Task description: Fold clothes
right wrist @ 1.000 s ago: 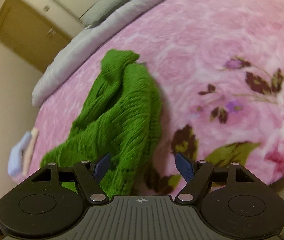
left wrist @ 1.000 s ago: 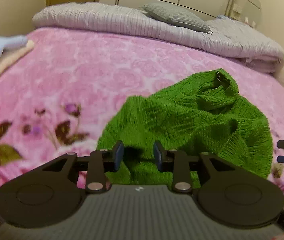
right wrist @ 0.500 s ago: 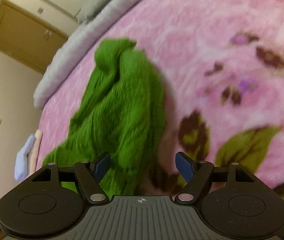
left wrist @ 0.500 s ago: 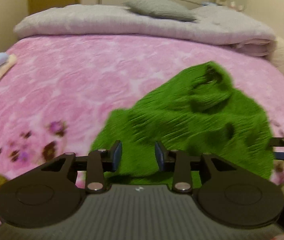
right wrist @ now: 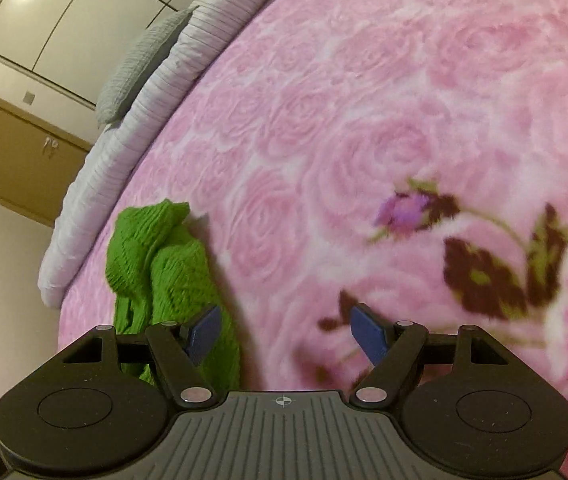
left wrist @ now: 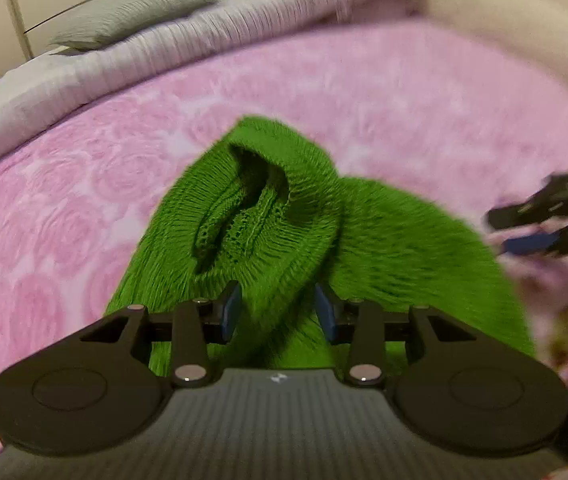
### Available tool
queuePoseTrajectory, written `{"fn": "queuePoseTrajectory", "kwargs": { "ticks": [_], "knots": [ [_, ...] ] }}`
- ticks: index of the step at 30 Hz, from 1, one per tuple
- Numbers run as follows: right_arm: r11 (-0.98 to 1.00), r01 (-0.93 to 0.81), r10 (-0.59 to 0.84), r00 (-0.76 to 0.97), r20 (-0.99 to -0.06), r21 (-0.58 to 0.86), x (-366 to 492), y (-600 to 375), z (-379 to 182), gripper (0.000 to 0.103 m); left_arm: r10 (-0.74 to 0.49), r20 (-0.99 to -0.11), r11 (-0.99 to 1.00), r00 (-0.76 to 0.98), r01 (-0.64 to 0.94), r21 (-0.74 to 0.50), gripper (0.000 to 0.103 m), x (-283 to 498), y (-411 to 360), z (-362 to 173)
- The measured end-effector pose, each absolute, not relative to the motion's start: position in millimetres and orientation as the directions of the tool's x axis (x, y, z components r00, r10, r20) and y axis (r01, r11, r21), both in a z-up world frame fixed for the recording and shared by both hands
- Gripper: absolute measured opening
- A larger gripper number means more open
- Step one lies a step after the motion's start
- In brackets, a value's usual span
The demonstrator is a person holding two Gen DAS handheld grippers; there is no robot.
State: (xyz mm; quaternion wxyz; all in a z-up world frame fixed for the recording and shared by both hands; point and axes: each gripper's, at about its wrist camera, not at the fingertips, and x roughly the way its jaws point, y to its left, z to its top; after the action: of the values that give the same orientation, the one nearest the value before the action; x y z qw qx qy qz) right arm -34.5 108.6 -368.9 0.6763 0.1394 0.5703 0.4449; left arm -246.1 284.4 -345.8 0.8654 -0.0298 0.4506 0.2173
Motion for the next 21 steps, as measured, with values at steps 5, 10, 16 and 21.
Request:
{"fn": "queuePoseTrajectory", "kwargs": {
  "ticks": [5, 10, 16, 21],
  "knots": [
    [0.547, -0.487, 0.759, -0.054, -0.649, 0.68, -32, 117, -368, 0.075, 0.404, -0.777, 0.886, 0.482, -0.417, 0.201, 0.011, -248, 299, -361],
    [0.524, -0.549, 0.758, -0.049, -0.651, 0.651, -41, 133, -362, 0.075, 0.547, -0.651, 0.738, 0.526, -0.67, 0.08, 0.007, -337, 356, -290],
    [0.438, -0.583, 0.772, -0.146, -0.619, 0.685, -67, 166, -363, 0.075, 0.647, -0.709, 0.452, 0.28, -0.89, 0.061, 0.008, -463, 400, -283],
    [0.388, -0.609, 0.749, -0.229, -0.622, 0.692, -94, 195, -370, 0.075, 0.483, -0.839, 0.295, 0.252, -0.949, -0.115, 0.023, -532, 402, -338]
  ]
}}
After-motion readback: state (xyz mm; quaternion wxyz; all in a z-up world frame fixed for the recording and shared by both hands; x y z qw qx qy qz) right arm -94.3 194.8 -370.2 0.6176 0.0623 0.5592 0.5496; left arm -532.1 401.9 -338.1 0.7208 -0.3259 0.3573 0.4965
